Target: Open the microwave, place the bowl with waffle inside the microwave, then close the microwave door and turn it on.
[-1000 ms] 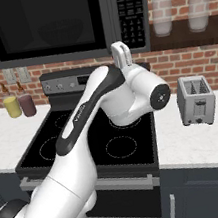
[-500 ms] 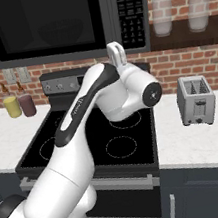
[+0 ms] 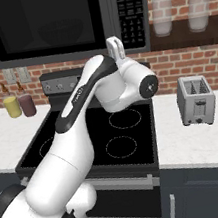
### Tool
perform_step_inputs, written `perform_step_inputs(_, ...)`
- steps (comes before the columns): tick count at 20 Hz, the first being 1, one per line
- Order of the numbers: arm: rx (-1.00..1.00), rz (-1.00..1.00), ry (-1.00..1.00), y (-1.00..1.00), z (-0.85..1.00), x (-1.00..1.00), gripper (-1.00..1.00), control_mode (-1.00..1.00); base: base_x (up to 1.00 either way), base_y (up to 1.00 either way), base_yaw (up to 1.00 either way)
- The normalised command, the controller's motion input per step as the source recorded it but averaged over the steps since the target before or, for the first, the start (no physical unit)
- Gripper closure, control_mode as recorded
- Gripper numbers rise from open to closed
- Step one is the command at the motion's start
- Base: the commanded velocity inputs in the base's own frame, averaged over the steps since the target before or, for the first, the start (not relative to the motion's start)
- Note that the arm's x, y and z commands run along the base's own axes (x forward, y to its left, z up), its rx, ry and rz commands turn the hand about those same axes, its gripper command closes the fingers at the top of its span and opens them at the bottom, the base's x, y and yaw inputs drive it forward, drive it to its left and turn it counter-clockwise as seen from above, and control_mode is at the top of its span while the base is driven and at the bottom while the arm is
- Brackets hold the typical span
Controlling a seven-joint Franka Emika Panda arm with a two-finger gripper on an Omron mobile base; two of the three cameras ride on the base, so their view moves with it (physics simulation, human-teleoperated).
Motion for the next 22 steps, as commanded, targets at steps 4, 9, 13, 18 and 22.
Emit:
perform_step_inputs(4,0.0,0.0,0.0,0.0,0.0,0.13,-1.0,-1.0,0.0,0.0,0.0)
perform_step_inputs(9,0.0,0.0,0.0,-0.04,0.0,0.15,-1.0,-1.0,0.0,0.0,0.0)
perform_step_inputs(13,0.0,0.0,0.0,-0.15,0.0,0.13,-1.0,-1.0,0.0,0.0,0.0)
perform_step_inputs(18,0.0,0.0,0.0,-0.1,0.0,0.05,-1.0,-1.0,0.0,0.0,0.0)
perform_step_inputs(22,0.0,0.0,0.0,-0.01,0.0,0.13,-1.0,-1.0,0.0,0.0,0.0)
